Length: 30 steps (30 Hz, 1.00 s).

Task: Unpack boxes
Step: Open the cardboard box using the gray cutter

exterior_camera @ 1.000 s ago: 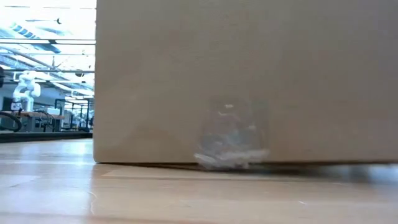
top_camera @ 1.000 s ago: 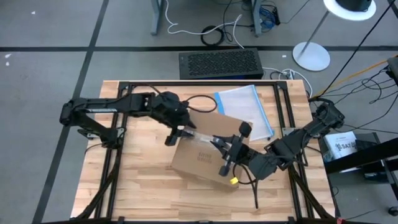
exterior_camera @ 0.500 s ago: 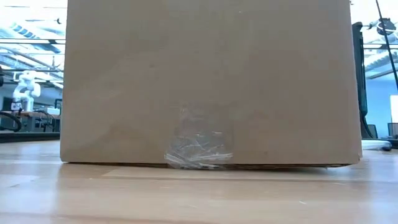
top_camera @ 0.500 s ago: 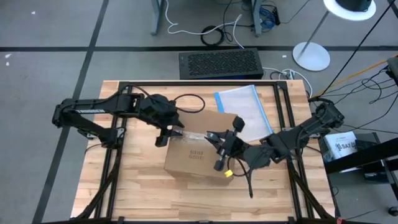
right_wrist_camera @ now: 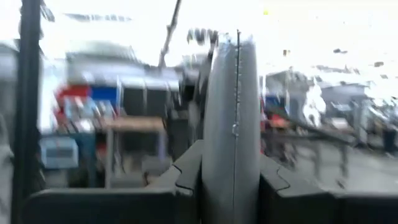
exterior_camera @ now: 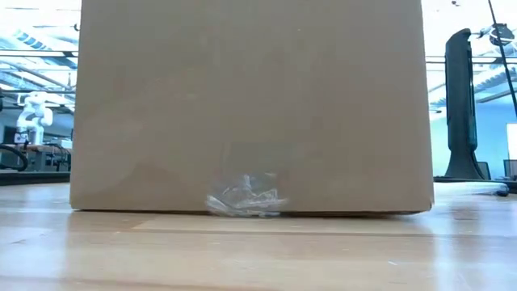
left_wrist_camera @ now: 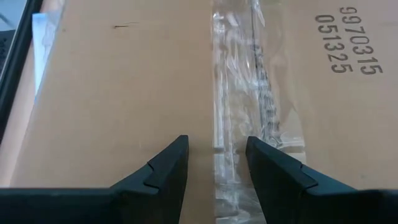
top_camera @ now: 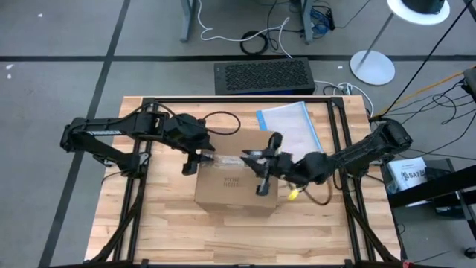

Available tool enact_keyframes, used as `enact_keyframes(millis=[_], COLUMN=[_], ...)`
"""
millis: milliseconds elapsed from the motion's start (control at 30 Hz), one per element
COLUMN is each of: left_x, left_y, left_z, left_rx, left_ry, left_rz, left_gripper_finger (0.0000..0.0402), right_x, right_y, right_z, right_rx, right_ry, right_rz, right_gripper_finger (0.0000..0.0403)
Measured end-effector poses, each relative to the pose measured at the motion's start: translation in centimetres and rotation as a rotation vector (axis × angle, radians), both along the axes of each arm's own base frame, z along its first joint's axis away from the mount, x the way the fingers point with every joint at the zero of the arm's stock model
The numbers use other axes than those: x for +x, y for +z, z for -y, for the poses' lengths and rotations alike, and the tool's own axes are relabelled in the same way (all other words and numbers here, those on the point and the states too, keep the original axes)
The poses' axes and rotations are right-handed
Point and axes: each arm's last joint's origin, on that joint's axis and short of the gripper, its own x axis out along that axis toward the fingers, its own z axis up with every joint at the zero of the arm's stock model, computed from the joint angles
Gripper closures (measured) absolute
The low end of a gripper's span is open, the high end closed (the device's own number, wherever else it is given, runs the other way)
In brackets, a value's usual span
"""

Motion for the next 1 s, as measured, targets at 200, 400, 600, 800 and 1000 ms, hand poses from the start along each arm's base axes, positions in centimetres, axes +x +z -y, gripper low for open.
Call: enact_keyframes(millis=[200,400,600,800,1000], left_x=[0.1,0.2,0.2,0.2,0.2], left_y=[0.0,0.0,0.0,0.1,0.1], left_z=[0.0,0.0,0.0,0.0,0.0], left_rx=[-0.003,-0.005,-0.005,-0.005,-0.005], left_ry=[0.005,0.006,0.006,0.006,0.006], left_rz=[0.006,0.014,0.014,0.018,0.024], left_gripper_finger=[0.0231,0.0231,0.0231,0.0231,0.0231], right_x=[-1.2,0.0,0.9,1.1,1.5], right_y=[-0.7,-0.9,-0.5,-0.1,-0.6], right_z=[0.8,1.7,1.7,1.6,1.9], right_rx=[-0.003,0.042,0.040,0.036,0.047], right_ry=[0.110,0.119,0.120,0.125,0.123], right_rz=[0.165,0.126,0.044,0.027,0.014], right_gripper_finger=[0.0335,0.0335,0.0335,0.0335,0.0335])
